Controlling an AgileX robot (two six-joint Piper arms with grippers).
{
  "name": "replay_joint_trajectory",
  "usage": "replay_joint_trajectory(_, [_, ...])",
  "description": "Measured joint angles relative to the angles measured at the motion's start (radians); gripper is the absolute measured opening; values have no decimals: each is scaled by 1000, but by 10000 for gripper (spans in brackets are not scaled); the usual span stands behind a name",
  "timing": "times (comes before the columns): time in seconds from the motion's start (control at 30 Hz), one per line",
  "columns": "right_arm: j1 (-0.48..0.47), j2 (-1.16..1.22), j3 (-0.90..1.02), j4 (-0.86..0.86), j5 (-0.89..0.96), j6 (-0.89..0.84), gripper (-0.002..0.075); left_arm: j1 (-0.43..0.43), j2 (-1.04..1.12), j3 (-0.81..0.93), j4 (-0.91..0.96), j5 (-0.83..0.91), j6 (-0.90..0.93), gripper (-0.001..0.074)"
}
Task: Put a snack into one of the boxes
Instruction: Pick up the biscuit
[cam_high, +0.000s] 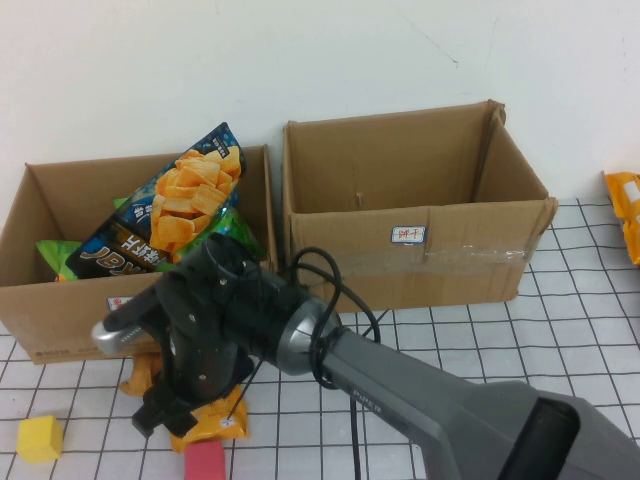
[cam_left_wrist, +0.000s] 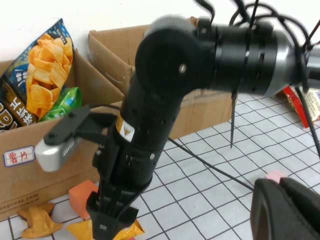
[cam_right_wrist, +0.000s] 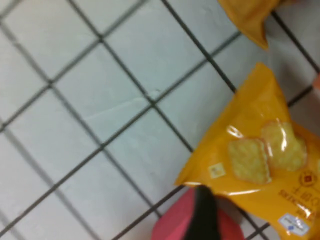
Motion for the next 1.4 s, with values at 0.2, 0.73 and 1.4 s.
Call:
replay_joint_trajectory(0.2, [-2, 22, 0, -67, 0, 120, 575, 0, 0, 0, 0, 0, 0, -1])
replay_joint_trajectory(0.73, [-2, 70, 0, -57, 0, 195, 584, 0, 0, 0, 0, 0, 0, -1])
replay_joint_trajectory(1.4, [-2, 64, -6, -32, 0, 131, 369, 0, 0, 0, 0, 0, 0, -1])
